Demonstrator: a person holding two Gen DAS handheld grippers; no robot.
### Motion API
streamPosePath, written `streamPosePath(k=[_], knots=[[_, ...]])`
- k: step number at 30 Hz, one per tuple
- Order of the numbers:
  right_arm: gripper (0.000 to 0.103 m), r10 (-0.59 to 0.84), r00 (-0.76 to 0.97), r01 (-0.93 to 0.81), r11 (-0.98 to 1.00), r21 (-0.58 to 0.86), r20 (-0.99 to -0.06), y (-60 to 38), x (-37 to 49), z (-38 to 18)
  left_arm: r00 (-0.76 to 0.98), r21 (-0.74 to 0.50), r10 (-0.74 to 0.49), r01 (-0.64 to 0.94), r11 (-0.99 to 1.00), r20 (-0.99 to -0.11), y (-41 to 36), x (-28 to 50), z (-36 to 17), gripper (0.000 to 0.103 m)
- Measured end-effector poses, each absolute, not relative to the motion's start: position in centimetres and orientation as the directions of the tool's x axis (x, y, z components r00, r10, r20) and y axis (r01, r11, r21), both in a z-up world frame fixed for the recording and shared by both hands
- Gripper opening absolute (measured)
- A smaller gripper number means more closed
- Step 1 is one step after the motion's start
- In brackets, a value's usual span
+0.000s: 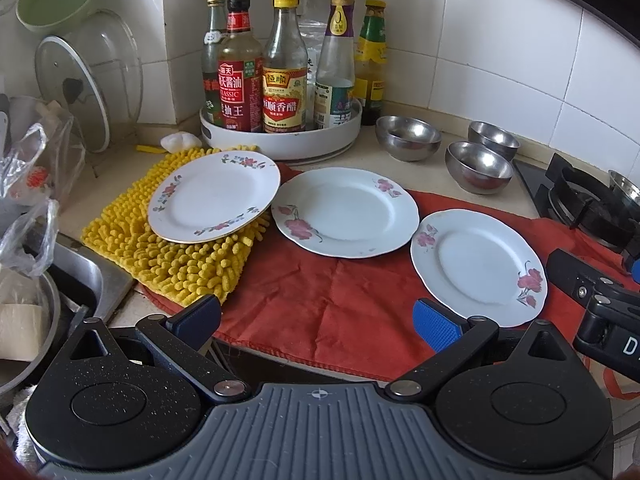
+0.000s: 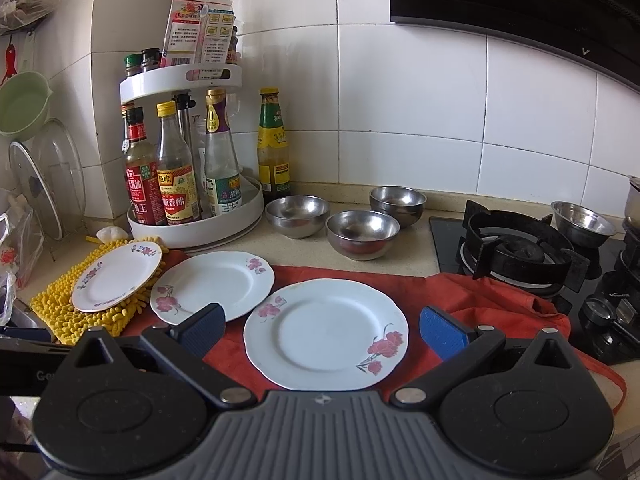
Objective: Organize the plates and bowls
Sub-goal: 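Move the right gripper toward the pink-flowered white plates on the red cloth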
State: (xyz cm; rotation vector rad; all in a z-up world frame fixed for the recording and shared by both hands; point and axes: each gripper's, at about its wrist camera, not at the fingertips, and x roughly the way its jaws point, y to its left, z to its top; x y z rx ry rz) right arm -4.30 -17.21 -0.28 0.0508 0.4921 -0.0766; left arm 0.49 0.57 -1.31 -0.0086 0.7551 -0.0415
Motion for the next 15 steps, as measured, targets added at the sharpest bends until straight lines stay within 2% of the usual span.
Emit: streamPosePath(k=[15], knots=[[0.102,-0.062,0.855,0.093,0.995,0.035,-0.515,-19.5,-1.4,-1.6,0.698,-0.023,-0.052,0.051,0.998,-0.714,-1.1,2.7,-2.6,0.103]])
